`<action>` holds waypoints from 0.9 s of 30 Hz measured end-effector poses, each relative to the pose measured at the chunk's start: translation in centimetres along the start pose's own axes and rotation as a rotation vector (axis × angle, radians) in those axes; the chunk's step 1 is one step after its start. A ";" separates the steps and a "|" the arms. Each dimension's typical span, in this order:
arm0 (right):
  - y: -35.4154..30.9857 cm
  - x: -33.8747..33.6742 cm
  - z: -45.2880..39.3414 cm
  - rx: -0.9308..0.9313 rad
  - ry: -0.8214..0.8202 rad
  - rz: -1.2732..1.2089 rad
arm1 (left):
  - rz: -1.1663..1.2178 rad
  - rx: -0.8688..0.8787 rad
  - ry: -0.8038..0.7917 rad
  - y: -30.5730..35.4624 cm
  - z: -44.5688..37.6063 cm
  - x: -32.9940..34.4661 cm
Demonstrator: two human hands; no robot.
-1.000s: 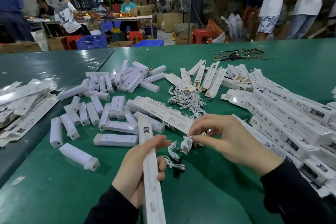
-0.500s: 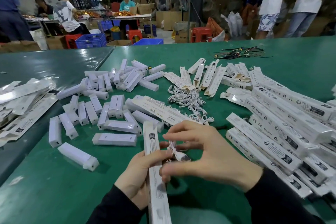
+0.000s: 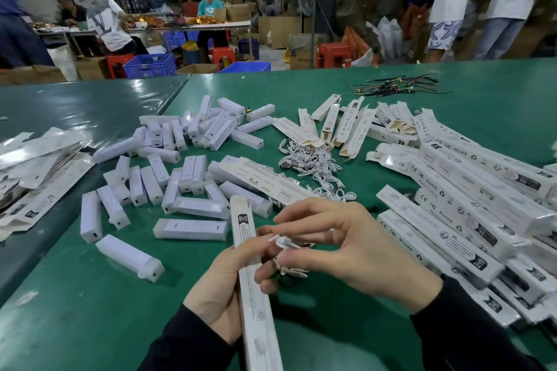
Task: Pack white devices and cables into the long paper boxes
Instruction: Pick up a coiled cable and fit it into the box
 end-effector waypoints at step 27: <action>-0.1 -0.6 0.1 -0.029 0.091 0.177 | 0.021 0.088 0.109 1.1 0.6 -0.5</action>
Point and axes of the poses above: each hand's wrist, its own z-axis away from the middle knuckle, its own x-axis out of the palm, y = z × x, the point moved 8 cm from there along -z, towards the middle knuckle, and after that the axes turned 4 degrees about z, right-handed, at the moved point
